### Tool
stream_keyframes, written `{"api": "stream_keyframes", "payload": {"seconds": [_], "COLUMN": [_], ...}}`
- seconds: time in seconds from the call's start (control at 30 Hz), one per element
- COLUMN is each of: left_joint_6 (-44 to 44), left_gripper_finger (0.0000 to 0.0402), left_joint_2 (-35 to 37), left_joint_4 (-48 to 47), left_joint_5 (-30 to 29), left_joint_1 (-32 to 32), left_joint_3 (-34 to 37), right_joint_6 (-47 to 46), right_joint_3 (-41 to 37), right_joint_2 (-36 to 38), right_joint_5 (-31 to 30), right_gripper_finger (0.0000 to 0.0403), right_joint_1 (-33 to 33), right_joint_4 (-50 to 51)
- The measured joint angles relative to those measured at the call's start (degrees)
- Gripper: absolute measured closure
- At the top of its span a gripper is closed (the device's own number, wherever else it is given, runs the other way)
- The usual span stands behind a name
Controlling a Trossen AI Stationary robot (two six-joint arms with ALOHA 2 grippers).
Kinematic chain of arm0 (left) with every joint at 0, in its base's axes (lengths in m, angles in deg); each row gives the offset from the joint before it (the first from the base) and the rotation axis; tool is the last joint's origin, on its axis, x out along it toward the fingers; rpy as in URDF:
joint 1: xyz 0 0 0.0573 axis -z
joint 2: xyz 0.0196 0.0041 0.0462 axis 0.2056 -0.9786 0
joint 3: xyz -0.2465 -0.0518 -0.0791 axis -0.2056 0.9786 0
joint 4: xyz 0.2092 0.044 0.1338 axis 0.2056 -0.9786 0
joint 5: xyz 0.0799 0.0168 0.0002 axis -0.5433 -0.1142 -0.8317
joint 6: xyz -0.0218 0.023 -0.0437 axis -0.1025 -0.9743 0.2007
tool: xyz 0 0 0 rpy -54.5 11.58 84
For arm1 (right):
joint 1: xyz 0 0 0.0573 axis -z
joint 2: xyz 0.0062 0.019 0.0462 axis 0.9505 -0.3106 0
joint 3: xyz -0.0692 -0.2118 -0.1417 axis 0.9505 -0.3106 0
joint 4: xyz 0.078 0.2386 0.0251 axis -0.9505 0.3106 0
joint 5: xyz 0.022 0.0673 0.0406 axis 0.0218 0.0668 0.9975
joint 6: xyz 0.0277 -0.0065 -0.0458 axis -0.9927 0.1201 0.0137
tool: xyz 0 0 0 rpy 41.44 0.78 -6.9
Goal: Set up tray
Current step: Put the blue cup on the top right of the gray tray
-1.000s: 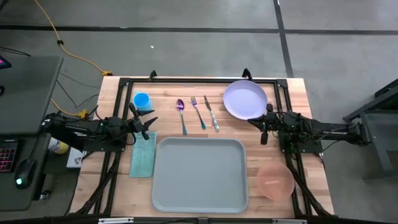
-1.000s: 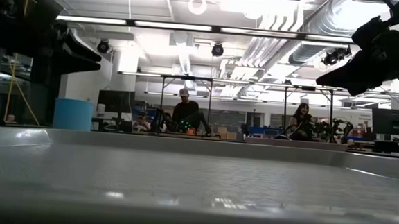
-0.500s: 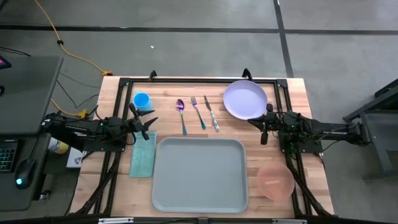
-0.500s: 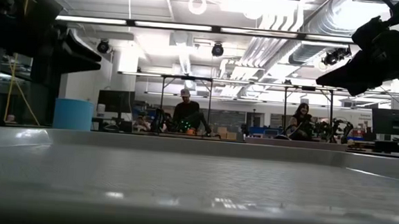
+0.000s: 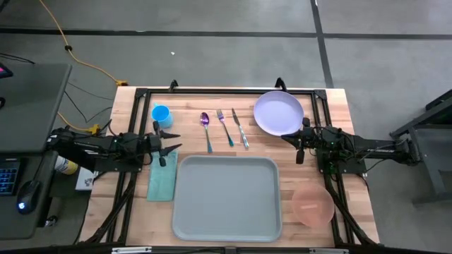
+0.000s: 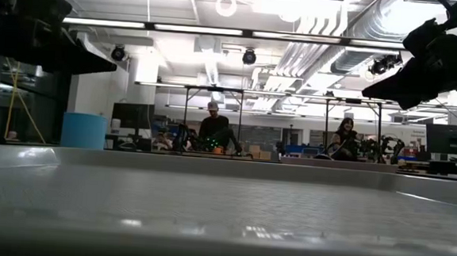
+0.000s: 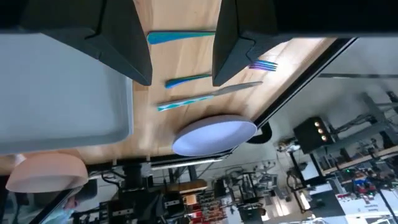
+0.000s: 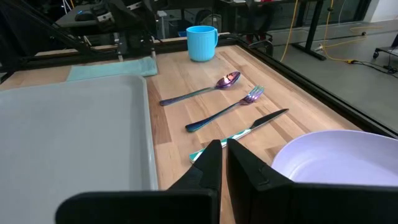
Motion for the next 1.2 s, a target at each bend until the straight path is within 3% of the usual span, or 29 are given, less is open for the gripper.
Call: {"api": "stream_keyframes", "payload": {"seconds": [0.37, 0.53, 0.83, 1.03, 1.2], "left_joint_6": [6.97, 6.75, 2.35, 1.01, 2.20], "left_gripper_finger": [0.0202, 0.0202, 0.0202, 0.0202, 0.0202], "left_joint_2": [-0.02, -0.02, 0.00, 0.02, 0.02], "left_joint_4": [1.54, 8.16, 18.81, 14.96, 4.31], "left_joint_5": [1.24, -3.54, -10.15, -9.89, -10.57], "left_joint_1": [0.00, 0.00, -0.04, -0.07, -2.38], "left_joint_3": [-0.14, -0.23, -1.04, -4.76, -9.85], "right_joint_6": [0.00, -0.59, -13.39, -15.63, -12.32], "right_joint_3": [0.00, -0.02, 0.00, 0.00, -0.02], "right_joint_2": [0.00, -0.01, 0.00, -0.02, -0.02], "right_joint_5": [0.02, 0.02, 0.04, -0.52, -3.06], "right_gripper_finger": [0.0402, 0.0402, 0.0402, 0.0402, 0.0402], "right_joint_1": [0.00, 0.00, 0.00, -0.01, 0.00], "right_joint_4": [-0.02, -0.20, -0.33, -6.28, -12.42]}}
